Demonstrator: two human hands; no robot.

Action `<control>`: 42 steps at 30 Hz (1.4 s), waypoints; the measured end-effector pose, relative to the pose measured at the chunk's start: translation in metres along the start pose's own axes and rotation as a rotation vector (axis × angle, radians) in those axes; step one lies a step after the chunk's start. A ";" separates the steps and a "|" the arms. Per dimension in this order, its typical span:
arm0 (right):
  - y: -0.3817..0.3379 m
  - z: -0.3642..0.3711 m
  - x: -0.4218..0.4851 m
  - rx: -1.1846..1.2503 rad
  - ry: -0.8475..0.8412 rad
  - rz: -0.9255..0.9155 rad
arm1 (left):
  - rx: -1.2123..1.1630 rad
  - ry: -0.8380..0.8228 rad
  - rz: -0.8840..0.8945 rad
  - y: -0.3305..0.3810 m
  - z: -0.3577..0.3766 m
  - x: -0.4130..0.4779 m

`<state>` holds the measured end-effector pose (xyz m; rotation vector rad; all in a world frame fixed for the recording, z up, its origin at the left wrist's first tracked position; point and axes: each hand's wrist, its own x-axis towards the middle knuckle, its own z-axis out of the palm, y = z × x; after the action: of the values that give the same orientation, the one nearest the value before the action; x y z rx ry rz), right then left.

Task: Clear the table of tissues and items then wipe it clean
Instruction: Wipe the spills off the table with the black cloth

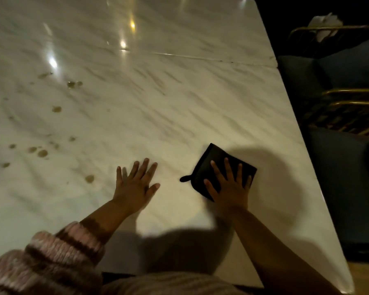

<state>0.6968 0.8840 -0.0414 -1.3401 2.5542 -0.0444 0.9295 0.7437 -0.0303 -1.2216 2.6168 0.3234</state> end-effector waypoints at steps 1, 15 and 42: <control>-0.008 0.001 -0.001 -0.012 -0.010 -0.030 | -0.008 0.016 -0.001 -0.005 0.002 -0.006; -0.223 0.031 0.013 -0.033 -0.045 -0.507 | -0.223 0.165 -0.284 -0.196 -0.006 -0.061; -0.459 0.054 0.061 -0.046 -0.021 -0.169 | -0.203 0.261 -0.266 -0.436 0.011 -0.109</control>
<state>1.0463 0.5756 -0.0402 -1.5617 2.4327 -0.0028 1.3354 0.5523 -0.0507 -1.7667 2.6340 0.4121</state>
